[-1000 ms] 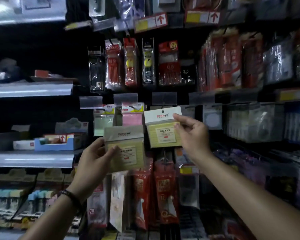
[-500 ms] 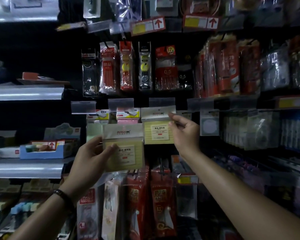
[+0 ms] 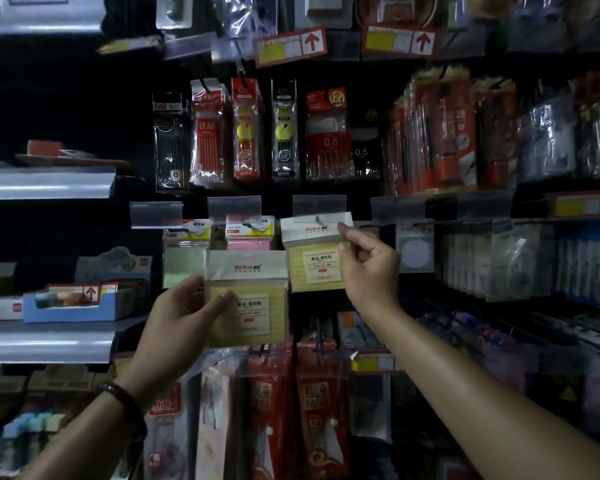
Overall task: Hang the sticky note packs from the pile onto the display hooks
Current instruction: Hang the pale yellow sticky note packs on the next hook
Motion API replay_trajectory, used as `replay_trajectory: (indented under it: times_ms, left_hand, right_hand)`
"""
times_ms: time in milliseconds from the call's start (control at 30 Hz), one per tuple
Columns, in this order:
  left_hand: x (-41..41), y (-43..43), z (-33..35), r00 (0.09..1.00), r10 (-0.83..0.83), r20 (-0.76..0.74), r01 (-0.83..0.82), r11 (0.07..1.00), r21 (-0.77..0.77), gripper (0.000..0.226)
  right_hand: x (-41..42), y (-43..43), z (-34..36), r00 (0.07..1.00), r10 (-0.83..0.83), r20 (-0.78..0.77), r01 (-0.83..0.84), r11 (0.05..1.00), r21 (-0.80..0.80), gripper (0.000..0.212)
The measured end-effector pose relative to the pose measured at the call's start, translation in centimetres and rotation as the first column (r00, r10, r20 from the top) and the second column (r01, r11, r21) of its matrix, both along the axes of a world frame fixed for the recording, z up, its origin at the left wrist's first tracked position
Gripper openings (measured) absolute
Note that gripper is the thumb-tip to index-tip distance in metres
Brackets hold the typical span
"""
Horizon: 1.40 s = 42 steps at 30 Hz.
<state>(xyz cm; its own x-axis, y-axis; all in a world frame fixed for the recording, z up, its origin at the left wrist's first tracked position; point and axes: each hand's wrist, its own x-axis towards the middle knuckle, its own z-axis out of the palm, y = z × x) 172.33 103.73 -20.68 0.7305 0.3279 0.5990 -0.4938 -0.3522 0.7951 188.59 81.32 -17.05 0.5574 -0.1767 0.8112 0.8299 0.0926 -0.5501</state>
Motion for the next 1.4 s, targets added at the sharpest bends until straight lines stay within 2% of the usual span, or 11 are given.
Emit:
replay_trajectory:
  times_ms: [233, 400, 567, 700, 767, 800, 900, 1000, 1100, 1267, 1400]
  left_hand:
    - [1.5, 0.0, 0.4, 1.0, 0.007, 0.021, -0.007, 1.0, 0.007, 0.019]
    - [2.3, -0.7, 0.6, 1.0, -0.027, 0.014, 0.027, 0.999, 0.026, 0.017]
    - [3.3, -1.4, 0.9, 0.998, -0.056, -0.011, 0.056, 0.998, -0.012, 0.018]
    - [3.8, -1.8, 1.2, 0.997, -0.075, -0.032, 0.074, 0.997, -0.033, 0.019]
    - [4.1, -2.1, 1.2, 0.996, -0.087, -0.029, 0.086, 0.996, -0.033, 0.019]
    - [4.2, -2.2, 1.2, 0.996, -0.086, -0.025, 0.085, 0.996, -0.025, 0.019]
    - [4.5, -3.0, 1.2, 0.995, -0.101, -0.028, 0.1, 0.995, -0.015, 0.019]
    - [5.1, -4.0, 1.3, 0.989, -0.143, -0.035, 0.142, 0.989, -0.035, 0.02]
    - [5.6, -5.0, 1.5, 0.98, -0.197, -0.03, 0.194, 0.978, -0.081, 0.02]
    - [5.6, -5.9, 1.7, 0.973, -0.228, -0.028, 0.226, 0.972, -0.069, 0.022]
    - [5.8, -5.6, 1.6, 0.977, -0.21, -0.038, 0.209, 0.977, -0.031, 0.024]
  right_hand:
    - [1.7, 0.7, 1.0, 0.985, -0.14, -0.102, 0.118, 0.975, -0.19, 0.03]
    - [3.4, 1.7, 1.9, 0.95, -0.273, -0.155, 0.185, 0.886, -0.425, 0.046]
    - [3.5, 1.8, 2.5, 0.919, -0.316, -0.236, 0.113, 0.785, -0.609, 0.073]
    - [2.8, 1.0, 1.7, 0.897, -0.399, -0.193, 0.187, 0.735, -0.651, 0.064]
    - [2.6, 0.2, 0.5, 0.896, -0.437, -0.079, 0.302, 0.73, -0.613, 0.05]
    - [2.1, -0.4, -0.1, 0.917, -0.397, -0.046, 0.31, 0.779, -0.544, 0.042]
    - [-0.5, -2.4, -1.8, 0.988, -0.153, 0.021, 0.151, 0.925, -0.348, 0.032]
    - [-3.2, -3.3, -2.9, 0.997, 0.064, 0.034, -0.049, 0.94, -0.338, 0.043]
    - [-3.3, -3.0, -3.5, 0.995, -0.001, 0.098, 0.033, 0.944, -0.327, 0.042]
    - [-2.9, -3.0, -2.5, 0.988, 0.141, -0.065, -0.153, 0.955, -0.253, 0.026]
    - [-2.5, -2.6, -2.4, 0.991, 0.129, -0.035, -0.133, 0.97, -0.204, 0.024]
